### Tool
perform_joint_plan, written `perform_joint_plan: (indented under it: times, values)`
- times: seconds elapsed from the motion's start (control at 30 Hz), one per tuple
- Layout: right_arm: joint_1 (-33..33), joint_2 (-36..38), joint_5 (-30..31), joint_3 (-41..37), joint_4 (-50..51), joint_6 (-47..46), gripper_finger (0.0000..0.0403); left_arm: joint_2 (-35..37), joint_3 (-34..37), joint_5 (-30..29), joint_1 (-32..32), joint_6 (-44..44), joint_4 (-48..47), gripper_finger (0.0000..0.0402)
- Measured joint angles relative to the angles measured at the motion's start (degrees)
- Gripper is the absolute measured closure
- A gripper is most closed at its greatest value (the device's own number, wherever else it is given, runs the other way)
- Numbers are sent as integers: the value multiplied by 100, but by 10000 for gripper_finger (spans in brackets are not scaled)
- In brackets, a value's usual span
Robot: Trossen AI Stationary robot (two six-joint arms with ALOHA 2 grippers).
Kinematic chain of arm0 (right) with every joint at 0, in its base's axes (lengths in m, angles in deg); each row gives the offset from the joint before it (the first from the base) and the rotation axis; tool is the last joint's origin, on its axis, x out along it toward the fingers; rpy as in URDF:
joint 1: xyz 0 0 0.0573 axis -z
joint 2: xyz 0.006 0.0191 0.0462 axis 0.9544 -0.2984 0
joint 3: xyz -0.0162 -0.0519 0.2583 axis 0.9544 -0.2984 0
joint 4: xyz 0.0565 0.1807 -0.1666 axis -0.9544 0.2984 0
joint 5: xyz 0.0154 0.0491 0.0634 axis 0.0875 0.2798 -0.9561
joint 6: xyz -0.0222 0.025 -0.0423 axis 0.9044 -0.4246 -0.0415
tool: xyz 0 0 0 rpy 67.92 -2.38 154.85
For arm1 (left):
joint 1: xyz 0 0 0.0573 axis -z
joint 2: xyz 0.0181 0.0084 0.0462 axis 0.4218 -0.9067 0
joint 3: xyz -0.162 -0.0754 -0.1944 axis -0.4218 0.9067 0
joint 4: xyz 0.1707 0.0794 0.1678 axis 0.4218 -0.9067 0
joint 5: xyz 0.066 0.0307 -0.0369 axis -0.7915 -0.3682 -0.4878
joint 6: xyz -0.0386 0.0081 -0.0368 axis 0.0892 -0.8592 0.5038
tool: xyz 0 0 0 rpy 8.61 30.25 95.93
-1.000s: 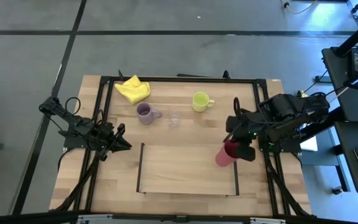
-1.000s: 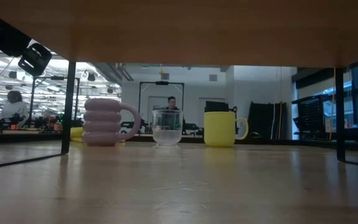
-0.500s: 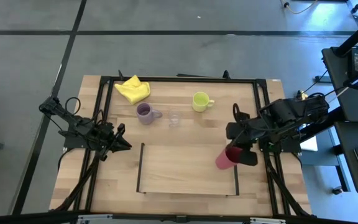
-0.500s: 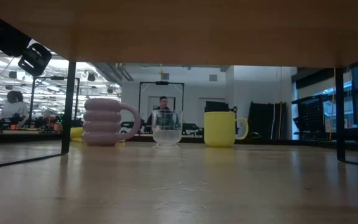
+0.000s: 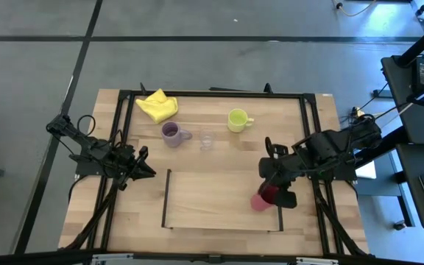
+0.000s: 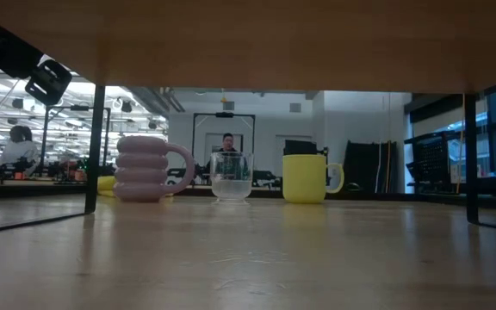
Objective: Stack small to large cups/mugs on shelf
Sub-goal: Put the pink cup on the shelf
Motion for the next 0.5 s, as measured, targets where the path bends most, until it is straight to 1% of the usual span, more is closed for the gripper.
perform_joint_plan:
  times: [0.13, 0.27, 0.33, 0.43, 0.5]
  values:
    - [-170, -3, 265, 0, 82, -199, 389, 1, 0, 0, 0, 0, 2, 354]
    - [-316, -50, 648, 0, 466, -258, 389, 1, 0, 1, 0, 0, 2, 354]
    - [-361, -59, 773, 0, 497, -322, 389, 0, 0, 0, 1, 0, 2, 354]
    - [-410, -67, 720, 0, 472, -405, 389, 0, 0, 0, 0, 0, 1, 354]
    - [-411, -75, 553, 0, 474, -526, 389, 2, 0, 0, 1, 0, 2, 354]
